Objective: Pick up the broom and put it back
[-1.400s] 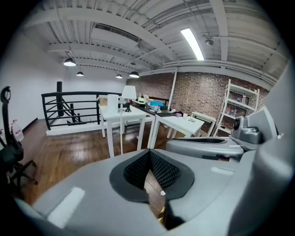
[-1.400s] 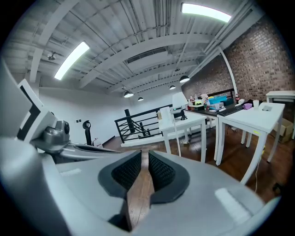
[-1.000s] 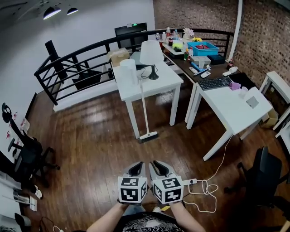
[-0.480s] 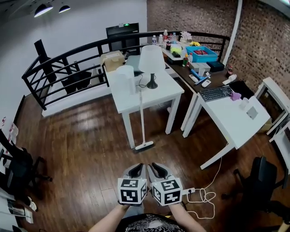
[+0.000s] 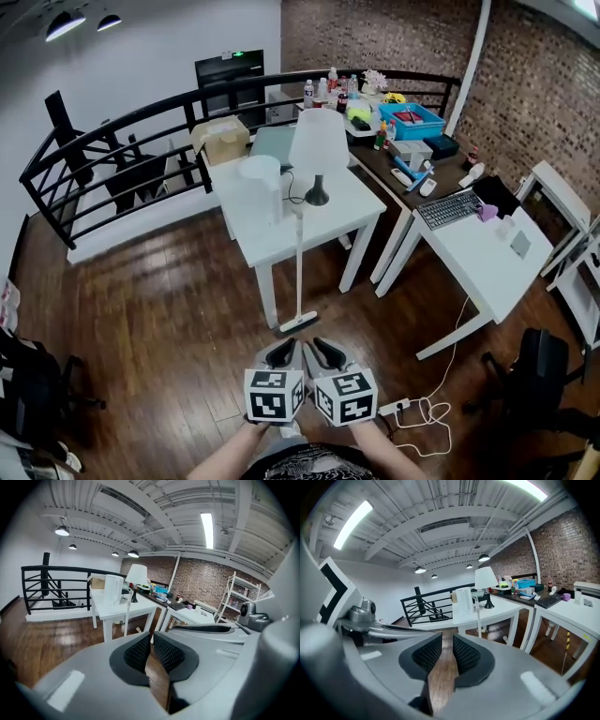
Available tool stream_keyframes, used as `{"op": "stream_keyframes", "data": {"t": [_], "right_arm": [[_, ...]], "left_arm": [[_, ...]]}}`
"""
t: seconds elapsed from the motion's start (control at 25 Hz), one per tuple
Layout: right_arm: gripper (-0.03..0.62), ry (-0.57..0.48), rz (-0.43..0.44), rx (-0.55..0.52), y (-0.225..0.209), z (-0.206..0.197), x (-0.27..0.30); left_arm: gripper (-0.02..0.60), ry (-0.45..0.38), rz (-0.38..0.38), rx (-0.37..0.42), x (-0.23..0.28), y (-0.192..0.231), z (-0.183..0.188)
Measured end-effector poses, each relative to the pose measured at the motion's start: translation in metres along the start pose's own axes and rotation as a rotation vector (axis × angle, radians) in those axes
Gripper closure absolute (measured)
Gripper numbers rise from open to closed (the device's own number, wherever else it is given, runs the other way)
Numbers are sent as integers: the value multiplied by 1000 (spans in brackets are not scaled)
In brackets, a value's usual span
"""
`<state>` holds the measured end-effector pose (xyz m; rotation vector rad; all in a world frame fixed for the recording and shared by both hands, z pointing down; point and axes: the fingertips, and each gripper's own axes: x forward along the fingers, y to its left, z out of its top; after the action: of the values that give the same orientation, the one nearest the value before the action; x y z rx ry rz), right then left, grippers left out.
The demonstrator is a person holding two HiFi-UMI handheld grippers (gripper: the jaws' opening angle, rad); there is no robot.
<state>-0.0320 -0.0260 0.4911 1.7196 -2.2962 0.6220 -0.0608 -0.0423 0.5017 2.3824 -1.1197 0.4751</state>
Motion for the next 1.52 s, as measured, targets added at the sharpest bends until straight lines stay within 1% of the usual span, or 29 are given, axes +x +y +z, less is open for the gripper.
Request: {"op": "stream_keyframes", "data": {"t": [0.12,0.28,0.4,0.52,0.76,0.92,1.08,1.2,1.32,1.52], "right_arm": [[525,-10,-20,-12,-2,12,16],[525,-13,-30,-6,-7,22,33],[509,-32,-28,-5,-11,32,47],[507,-35,-20,-9,-20,37,63],[507,-39,27,-1,-55,52,103],[507,-57,88,5,-81,74,137],[507,-64,138,-23,-103,94,168],[504,-61,177,-29,-116,104,192],[470,-58,199,-36,-131,109,211],[450,-27,239,-58,-149,102,245]], "left_arm": [[551,-8,-19,11,11,12,14],[549,-13,-28,0,19,22,23],[549,-13,-28,5,28,32,31],[548,-16,-15,8,43,39,39],[537,-12,21,-2,88,53,59],[531,-22,79,-14,123,64,83],[526,-33,133,-41,151,73,104],[526,-29,164,-62,169,80,112],[526,-20,182,-79,186,84,115],[526,-6,204,-102,211,92,113]]}}
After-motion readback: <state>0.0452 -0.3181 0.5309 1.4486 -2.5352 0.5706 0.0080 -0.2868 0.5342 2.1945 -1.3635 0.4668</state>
